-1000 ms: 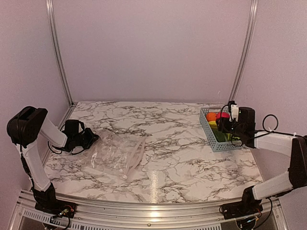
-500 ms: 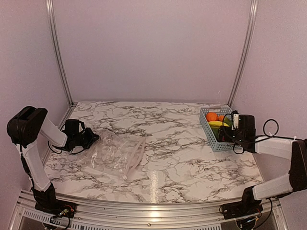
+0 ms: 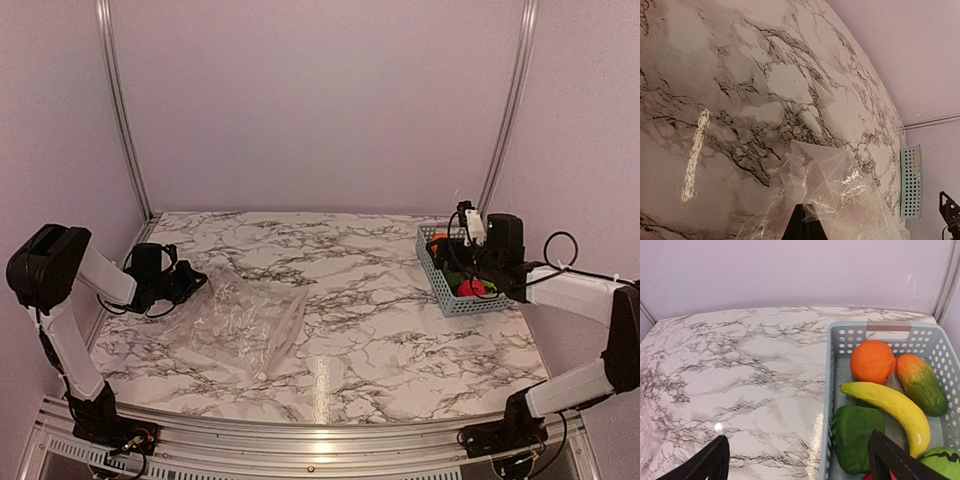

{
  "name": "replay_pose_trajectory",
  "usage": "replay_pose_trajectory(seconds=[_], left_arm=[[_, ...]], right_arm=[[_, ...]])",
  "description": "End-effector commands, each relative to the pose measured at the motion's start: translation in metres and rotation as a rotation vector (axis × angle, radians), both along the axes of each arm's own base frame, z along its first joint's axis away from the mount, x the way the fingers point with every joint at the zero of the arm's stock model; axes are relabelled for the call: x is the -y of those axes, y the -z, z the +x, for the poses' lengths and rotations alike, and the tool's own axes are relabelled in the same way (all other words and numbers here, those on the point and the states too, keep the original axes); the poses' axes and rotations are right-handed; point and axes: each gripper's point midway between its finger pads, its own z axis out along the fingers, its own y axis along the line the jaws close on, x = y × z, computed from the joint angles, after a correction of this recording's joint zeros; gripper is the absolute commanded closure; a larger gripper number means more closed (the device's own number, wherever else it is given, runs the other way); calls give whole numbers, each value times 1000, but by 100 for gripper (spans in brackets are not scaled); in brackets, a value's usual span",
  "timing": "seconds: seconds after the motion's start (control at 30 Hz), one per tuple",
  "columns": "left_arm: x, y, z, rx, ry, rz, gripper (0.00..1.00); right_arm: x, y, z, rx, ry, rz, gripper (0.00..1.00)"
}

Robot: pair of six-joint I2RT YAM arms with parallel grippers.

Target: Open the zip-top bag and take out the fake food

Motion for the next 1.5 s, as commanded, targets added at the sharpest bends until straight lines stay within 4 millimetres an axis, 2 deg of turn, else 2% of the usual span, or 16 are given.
replay_pose_trajectory(seconds=[0.0, 0.1, 0.2, 0.33, 0.47, 0.53, 0.73, 0.83, 1.1, 1.13, 1.2, 1.33, 1.47], left_arm=[[13, -21, -6, 96, 93, 3, 100], [21, -35, -9, 162, 135, -21, 100], [32, -48, -11, 223, 185, -59, 100], [38, -61, -15, 284, 210, -69, 100], [39, -73, -20, 327, 219, -65, 100], [39, -77, -22, 341, 221, -58, 100], [36, -86, -25, 370, 209, -34, 100], [34, -90, -25, 380, 196, -26, 100], [30, -102, -26, 412, 176, -13, 100], [30, -103, -27, 413, 176, -13, 100], [30, -104, -27, 415, 177, -10, 100], [30, -106, -28, 414, 180, 0, 100], [24, -107, -28, 401, 161, 11, 100]], right_arm=[[-80, -26, 4, 53, -280, 112, 10], [-134, -20, -3, 28, -455, 170, 11], [-181, -15, -15, 23, -619, 285, 12], [-226, 10, -23, -62, -749, 393, 15], [-264, 23, -40, -118, -851, 456, 15], [-277, 28, -49, -148, -885, 500, 15], [-294, 16, -66, -145, -963, 656, 15], [-300, 15, -71, -164, -990, 695, 19], [-319, 38, -81, -231, -989, 664, 29], [-320, 41, -82, -237, -986, 661, 34], [-321, 45, -80, -245, -975, 659, 50], [-316, 51, -74, -256, -932, 623, 100], [-293, 55, -58, -243, -844, 574, 100]])
